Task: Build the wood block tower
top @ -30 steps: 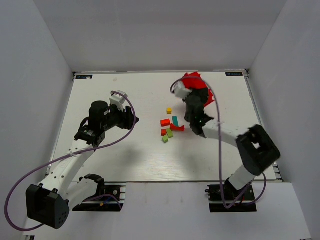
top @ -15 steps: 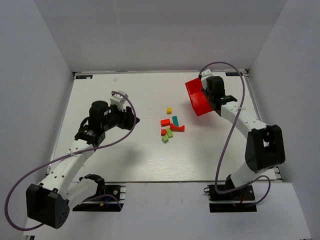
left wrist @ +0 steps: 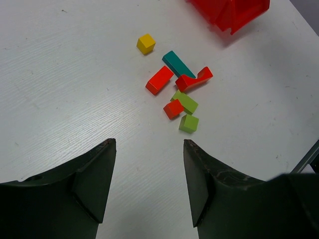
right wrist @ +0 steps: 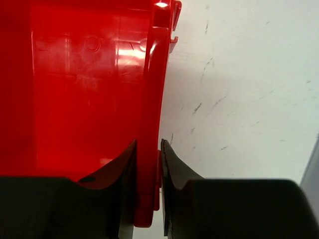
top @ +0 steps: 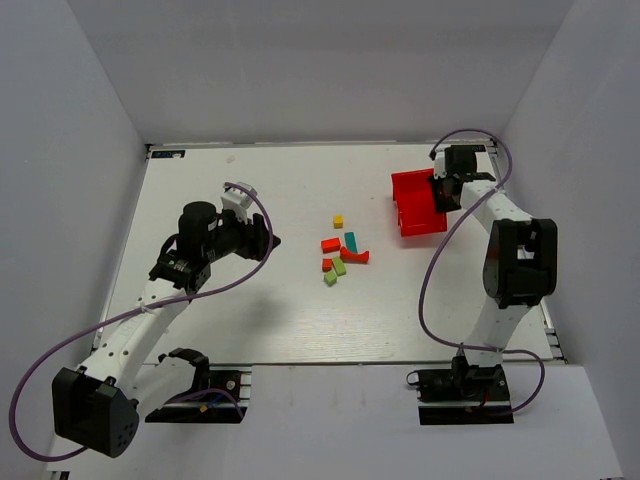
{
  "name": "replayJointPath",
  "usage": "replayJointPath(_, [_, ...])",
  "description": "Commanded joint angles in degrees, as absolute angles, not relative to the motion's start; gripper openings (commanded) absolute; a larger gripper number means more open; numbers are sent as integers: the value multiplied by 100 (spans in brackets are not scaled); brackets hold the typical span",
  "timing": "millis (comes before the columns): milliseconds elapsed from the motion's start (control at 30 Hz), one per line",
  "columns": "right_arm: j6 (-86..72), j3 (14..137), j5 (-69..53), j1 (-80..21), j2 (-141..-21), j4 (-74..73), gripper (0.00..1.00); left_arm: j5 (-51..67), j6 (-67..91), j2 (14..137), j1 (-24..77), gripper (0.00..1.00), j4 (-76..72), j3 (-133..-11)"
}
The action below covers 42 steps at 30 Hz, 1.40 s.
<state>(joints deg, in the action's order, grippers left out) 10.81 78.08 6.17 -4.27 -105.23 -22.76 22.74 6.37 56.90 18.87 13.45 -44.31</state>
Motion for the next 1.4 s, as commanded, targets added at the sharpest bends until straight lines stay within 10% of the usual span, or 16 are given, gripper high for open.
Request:
replayJointPath(0, [879,8051,360,-273,-10670,-2435,8,2408,562,5607,1898,67,1283,-4526])
replayJointPath(67, [879,8042,439,-246,-10740,-2417,20,2408,562,5607,1898,67,1283,-4526])
replayJointPath(200, [914,8033,466,-237,-10749,-2434,81,2408,562,5607,1898,67,1283,-4526])
replayJointPath(267, [966,8016,431,-237,-10714,-2426,90,2469,562,5677,1898,67,1283,-4526])
replayJointPath(700, [1440,7191,-710,-290,-8036,-2005,81,1864,281,7135,2381,59,2109,-5360])
replayJointPath(867, [3460,6462,-3196,-456,-7112,-2336,24,1355,-104,8136,2881,7,2662,-6134])
replayJointPath(967, [4468,6189,-4051,-728,-7058,-2801,3,1091,-185,8279,3058,0,2873,-6302])
replayJointPath(1067, [5060,5679,-4079,-1124,-6988,-2778,3,897,-185,7922,3269,18,2735,-6162])
replayJointPath(1100, [5245,5443,-4043,-1229,-6953,-2629,13,949,-19,7762,3270,39,2646,-6074])
replayJointPath(1200, [5344,5238,-3929,-1730,-7126,-2295,37,1002,420,6956,3322,61,2085,-5504])
replayJointPath(1367, [5133,5773,-3446,-2249,-7848,-2118,41,220,597,6767,3428,66,1872,-5439])
